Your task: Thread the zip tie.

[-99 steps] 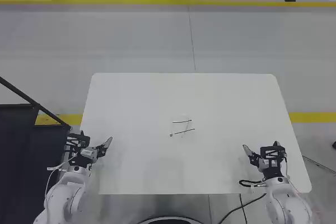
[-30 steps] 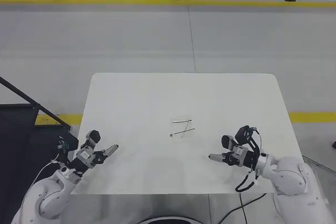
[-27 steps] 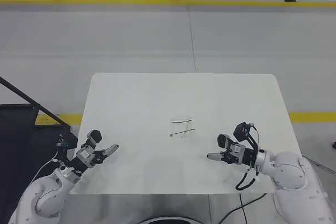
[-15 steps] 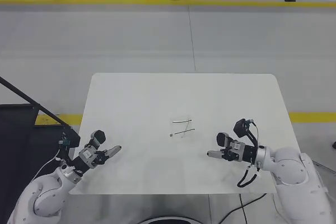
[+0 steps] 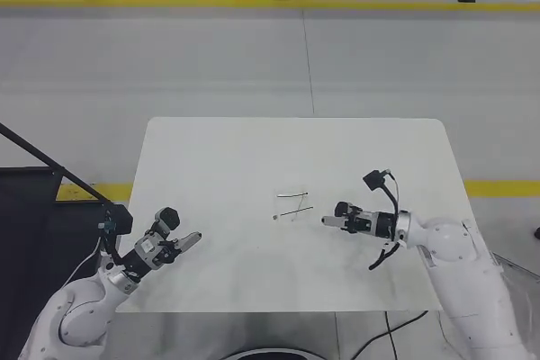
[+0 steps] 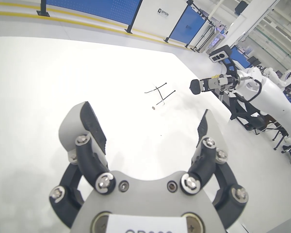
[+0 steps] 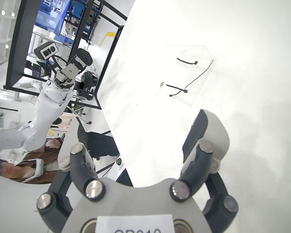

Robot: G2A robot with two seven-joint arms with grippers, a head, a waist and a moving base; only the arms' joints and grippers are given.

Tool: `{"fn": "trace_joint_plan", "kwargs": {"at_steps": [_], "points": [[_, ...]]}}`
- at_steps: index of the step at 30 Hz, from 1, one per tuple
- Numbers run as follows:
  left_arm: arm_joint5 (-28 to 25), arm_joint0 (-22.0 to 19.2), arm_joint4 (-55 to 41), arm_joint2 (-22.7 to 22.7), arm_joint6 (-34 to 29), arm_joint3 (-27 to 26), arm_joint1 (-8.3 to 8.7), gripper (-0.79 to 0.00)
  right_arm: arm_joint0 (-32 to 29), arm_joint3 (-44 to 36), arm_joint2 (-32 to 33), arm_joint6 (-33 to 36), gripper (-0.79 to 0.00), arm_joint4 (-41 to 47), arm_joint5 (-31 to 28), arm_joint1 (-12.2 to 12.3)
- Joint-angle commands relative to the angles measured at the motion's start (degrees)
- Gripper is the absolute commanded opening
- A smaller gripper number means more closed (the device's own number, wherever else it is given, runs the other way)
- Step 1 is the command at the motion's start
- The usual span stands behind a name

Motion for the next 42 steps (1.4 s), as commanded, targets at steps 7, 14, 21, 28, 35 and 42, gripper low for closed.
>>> {"fn": "trace_joint_plan", "kwargs": {"at_steps": [7, 14, 21, 28, 35, 42], "points": [[0.01, 0.0, 0.01, 0.0, 0.01, 0.0, 0.0, 0.0, 5.56, 8.25, -3.58, 0.74, 0.0, 2.61, -1.16, -0.59], [0.01, 0.0, 0.01, 0.0, 0.01, 0.0, 0.0, 0.0, 5.7, 8.85, -3.62, 0.5, 0.0, 2.91, -1.84, -0.56], [0.01, 0.0, 0.01, 0.0, 0.01, 0.0, 0.0, 0.0, 5.29, 8.12, -4.13, -1.69, 0.0, 1.95, 0.48, -0.62], [0.01, 0.0, 0.01, 0.0, 0.01, 0.0, 0.0, 0.0, 7.65, 11.24, -5.37, 0.88, 0.0, 3.93, 3.4, -0.67], [0.01, 0.0, 0.01, 0.0, 0.01, 0.0, 0.0, 0.0, 10.46, 14.78, -7.24, 1.8, -0.129, 5.08, 4.49, -1.02], [0.01, 0.0, 0.01, 0.0, 0.01, 0.0, 0.0, 0.0, 13.67, 18.17, -10.19, 1.42, -0.332, 4.62, 7.03, -1.75]]}}
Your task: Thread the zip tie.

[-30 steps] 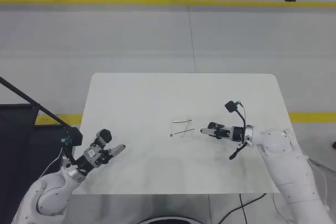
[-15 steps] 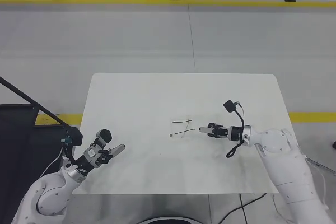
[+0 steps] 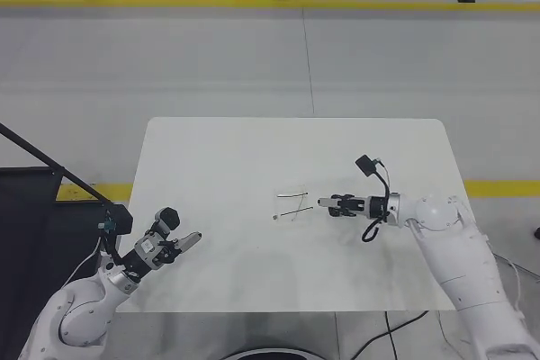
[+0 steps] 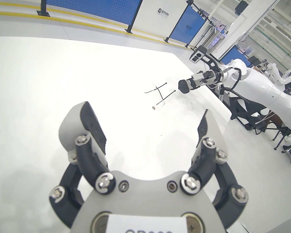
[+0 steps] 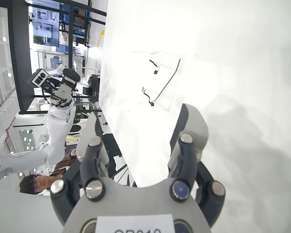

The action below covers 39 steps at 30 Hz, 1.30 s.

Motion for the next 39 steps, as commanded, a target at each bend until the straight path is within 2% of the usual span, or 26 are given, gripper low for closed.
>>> {"fn": "trace_joint_plan", "kwargs": {"at_steps": [1, 5, 10, 15, 24, 27, 39], "points": [[0.0, 0.0, 0.0, 0.0, 0.0, 0.0, 0.0, 0.0, 0.83, 0.82, -1.12, -0.69, -0.342, -0.73, 0.97, -0.28], [0.0, 0.0, 0.0, 0.0, 0.0, 0.0, 0.0, 0.0, 2.43, 2.33, -3.04, -0.96, -0.394, -1.56, 2.72, -0.8], [0.0, 0.0, 0.0, 0.0, 0.0, 0.0, 0.0, 0.0, 3.89, 4.42, -4.57, -0.69, -0.397, -1.45, 2.93, -1.28], [0.0, 0.0, 0.0, 0.0, 0.0, 0.0, 0.0, 0.0, 5.11, 5.86, -6.04, -0.62, -0.459, -1.68, 3.22, -1.75], [0.0, 0.0, 0.0, 0.0, 0.0, 0.0, 0.0, 0.0, 6.65, 7.73, -8.1, -0.97, -0.477, -1.74, 3.22, -2.52], [0.0, 0.0, 0.0, 0.0, 0.0, 0.0, 0.0, 0.0, 7.04, 8.16, -8.57, -0.97, -0.557, -1.64, 3.05, -2.72], [0.0, 0.0, 0.0, 0.0, 0.0, 0.0, 0.0, 0.0, 7.87, 8.94, -9.87, -0.89, -0.619, -1.65, 3.02, -3.21]]}}
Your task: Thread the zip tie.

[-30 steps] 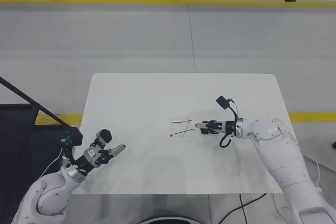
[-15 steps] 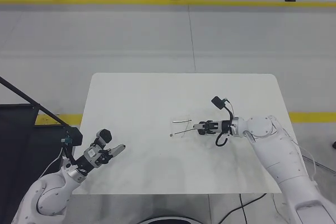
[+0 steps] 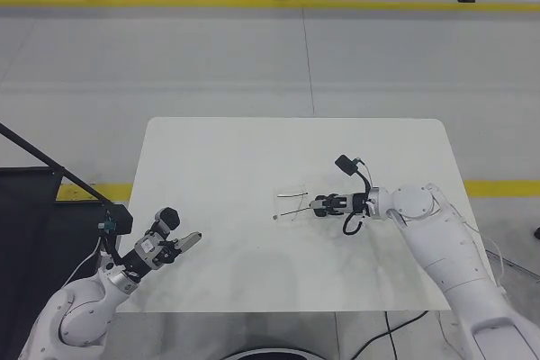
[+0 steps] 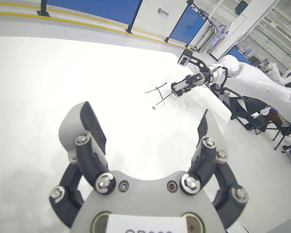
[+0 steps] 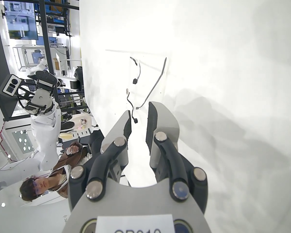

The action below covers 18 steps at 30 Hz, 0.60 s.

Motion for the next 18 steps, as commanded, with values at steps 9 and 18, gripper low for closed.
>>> {"fn": "trace_joint_plan", "kwargs": {"at_steps": [9, 18], "points": [[0.0, 0.0, 0.0, 0.0, 0.0, 0.0, 0.0, 0.0, 0.48, 0.64, -0.49, 0.42, -0.785, 0.59, -0.74, -0.25], [0.22, -0.03, -0.04, 0.02, 0.08, 0.01, -0.01, 0.0, -1.41, -1.65, 2.25, 1.32, -0.785, 2.82, -5.86, 0.78]]}}
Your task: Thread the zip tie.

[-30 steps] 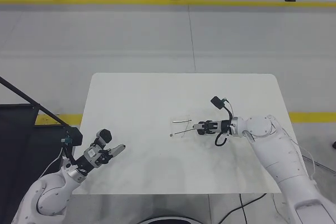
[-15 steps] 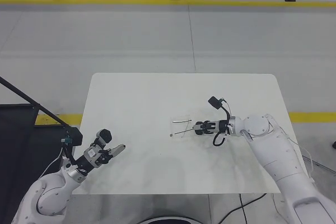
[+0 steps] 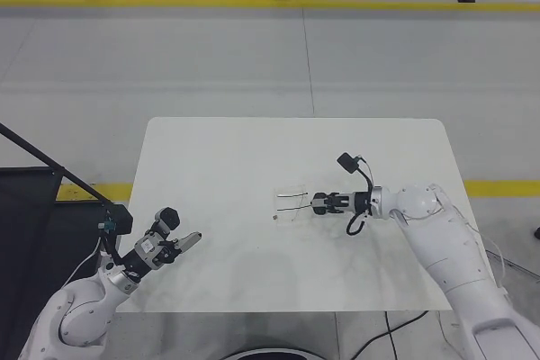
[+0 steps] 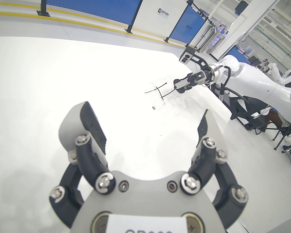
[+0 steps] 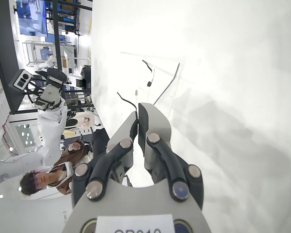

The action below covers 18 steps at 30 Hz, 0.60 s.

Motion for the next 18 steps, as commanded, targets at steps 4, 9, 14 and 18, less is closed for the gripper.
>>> {"fn": "trace_joint_plan", "kwargs": {"at_steps": [4, 9, 14, 18], "points": [[0.31, -0.89, -1.47, 0.49, -0.72, 0.43, 0.06, 0.0, -2.84, -5.48, 2.63, 1.73, -0.785, -0.14, -3.1, 1.37], [-7.31, -3.35, -3.5, 0.3, -4.87, 1.53, 0.76, 0.0, -6.68, -14.96, 5.84, 4.72, -0.785, -1.71, -4.7, 3.14], [-15.54, -6.7, -5.15, 0.79, -10.05, 2.2, 1.69, 0.0, -8.96, -24.28, 8.29, 9.31, -0.785, -2.94, -2.25, 4.57], [-18.42, -9.86, -7.72, 2.68, -12.62, 2.54, 2.3, 0.0, -10.24, -31.31, 9.16, 10.45, -0.785, -4.27, 0.43, 5.24]]}}
